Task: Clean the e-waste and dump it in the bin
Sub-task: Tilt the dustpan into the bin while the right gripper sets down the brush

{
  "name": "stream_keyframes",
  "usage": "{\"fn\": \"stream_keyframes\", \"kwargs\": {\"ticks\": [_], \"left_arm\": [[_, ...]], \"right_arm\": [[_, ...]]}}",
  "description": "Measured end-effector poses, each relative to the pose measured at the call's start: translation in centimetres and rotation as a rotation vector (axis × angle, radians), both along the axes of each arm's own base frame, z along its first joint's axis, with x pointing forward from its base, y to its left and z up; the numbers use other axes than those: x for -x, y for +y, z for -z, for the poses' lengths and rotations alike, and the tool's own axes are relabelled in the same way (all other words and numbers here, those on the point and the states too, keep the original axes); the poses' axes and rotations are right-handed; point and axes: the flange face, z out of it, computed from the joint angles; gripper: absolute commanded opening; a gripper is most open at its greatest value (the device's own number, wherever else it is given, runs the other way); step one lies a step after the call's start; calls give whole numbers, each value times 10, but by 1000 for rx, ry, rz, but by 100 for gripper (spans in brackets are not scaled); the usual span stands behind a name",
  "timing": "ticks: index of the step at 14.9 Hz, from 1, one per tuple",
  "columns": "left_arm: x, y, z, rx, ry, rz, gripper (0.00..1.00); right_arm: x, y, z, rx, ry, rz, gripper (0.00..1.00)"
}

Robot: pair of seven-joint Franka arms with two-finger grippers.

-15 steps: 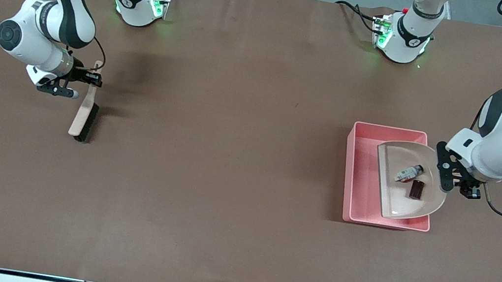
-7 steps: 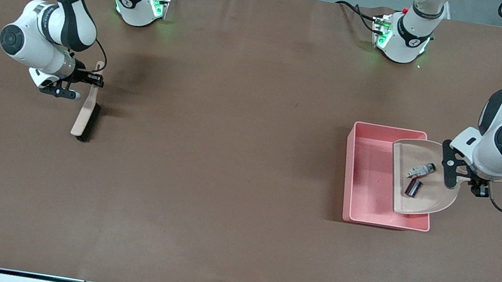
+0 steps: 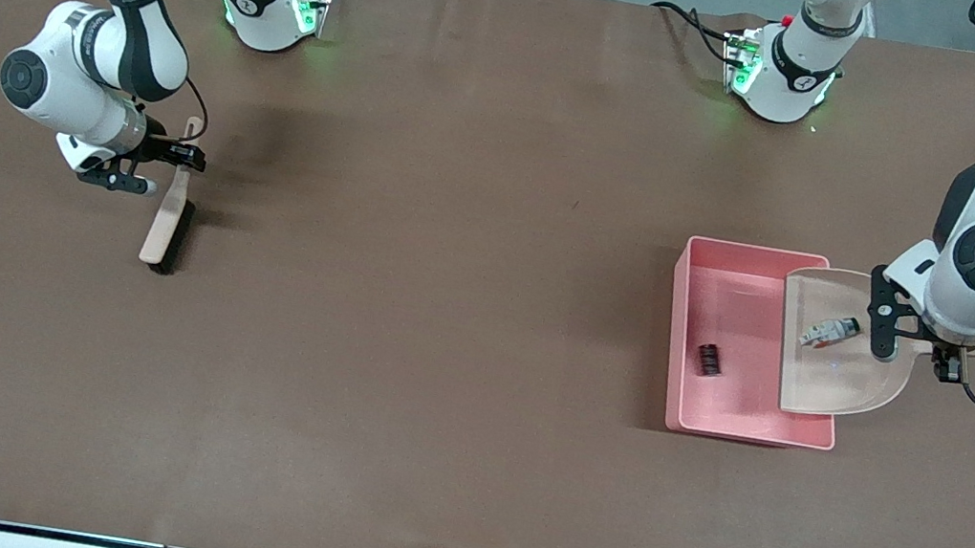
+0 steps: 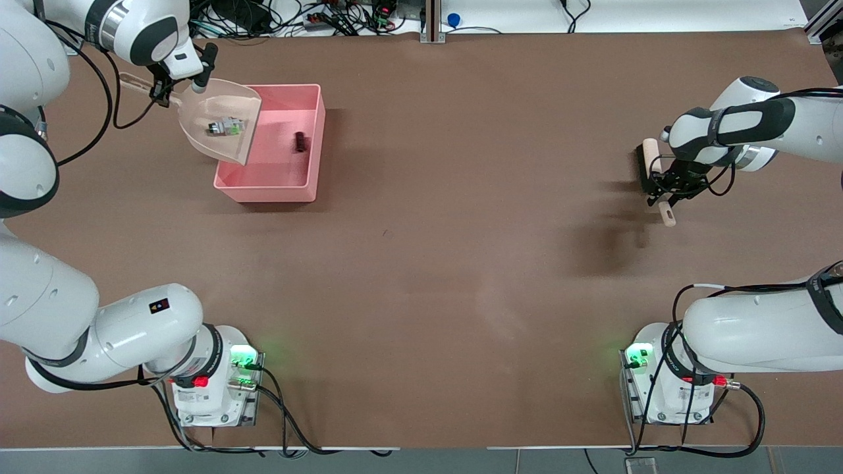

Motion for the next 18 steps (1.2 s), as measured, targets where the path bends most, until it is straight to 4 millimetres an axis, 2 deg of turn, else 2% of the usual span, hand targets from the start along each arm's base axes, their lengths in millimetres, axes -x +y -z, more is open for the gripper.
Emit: {"fn": "stream_keyframes", "kwargs": {"ticks": [3, 7, 9, 11, 14, 17, 18], "left_arm": [[0, 1, 0, -24, 3, 13, 10], [-2, 5, -4, -80, 1, 42, 10], [-4, 4, -9, -105, 3, 47, 10], [-6, -6, -17, -131, 11, 55, 10], [-9, -17, -21, -155, 14, 65, 10], [-13, -15, -18, -148, 15, 59, 10], [-15, -14, -20, -146, 9, 55, 10]], "right_arm": [[-1, 0, -1, 1, -2, 1, 100], [-13, -7, -10, 6, -32, 15, 100], [-30, -13, -30, 1, -52, 7, 100], [-55, -28, -74, -28, -24, -14, 100], [-96, -61, -175, -50, -57, -24, 100], [-117, -67, -271, -51, -89, -41, 99], [-121, -65, -296, -47, -109, -49, 100]]}}
